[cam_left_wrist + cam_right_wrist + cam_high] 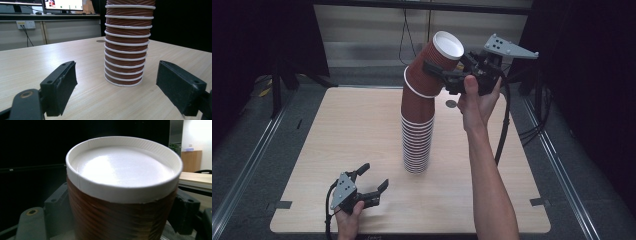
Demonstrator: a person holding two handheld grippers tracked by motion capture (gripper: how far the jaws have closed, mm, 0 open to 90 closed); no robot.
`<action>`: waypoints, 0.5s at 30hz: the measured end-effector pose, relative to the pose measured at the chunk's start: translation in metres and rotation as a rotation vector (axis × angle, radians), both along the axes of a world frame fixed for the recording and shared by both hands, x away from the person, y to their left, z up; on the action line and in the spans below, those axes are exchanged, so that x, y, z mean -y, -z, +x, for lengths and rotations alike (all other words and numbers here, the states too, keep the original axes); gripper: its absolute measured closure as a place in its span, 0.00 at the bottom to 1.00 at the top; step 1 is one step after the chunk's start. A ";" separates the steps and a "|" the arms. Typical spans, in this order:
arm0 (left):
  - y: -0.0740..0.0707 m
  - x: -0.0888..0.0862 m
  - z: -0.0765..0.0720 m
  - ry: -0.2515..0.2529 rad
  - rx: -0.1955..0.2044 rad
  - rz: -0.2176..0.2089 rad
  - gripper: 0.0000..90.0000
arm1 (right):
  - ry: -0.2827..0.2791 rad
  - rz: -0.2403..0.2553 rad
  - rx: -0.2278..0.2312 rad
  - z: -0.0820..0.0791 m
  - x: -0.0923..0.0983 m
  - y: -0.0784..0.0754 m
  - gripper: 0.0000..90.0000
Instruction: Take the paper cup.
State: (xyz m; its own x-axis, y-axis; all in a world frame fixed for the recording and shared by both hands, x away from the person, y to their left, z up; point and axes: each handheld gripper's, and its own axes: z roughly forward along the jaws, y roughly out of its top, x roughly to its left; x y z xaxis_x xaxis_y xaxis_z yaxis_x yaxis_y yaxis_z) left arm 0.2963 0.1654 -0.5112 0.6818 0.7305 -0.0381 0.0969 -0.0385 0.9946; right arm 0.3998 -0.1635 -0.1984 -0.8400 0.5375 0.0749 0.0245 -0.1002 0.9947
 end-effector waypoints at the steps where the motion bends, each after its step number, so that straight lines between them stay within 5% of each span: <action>1: 0.000 0.000 0.000 0.003 -0.004 0.001 0.18 | 0.008 -0.005 0.000 -0.001 0.000 0.000 0.22; 15: 0.000 0.000 0.000 -0.005 0.001 0.000 0.18 | 0.045 0.049 0.002 -0.015 0.023 -0.002 0.22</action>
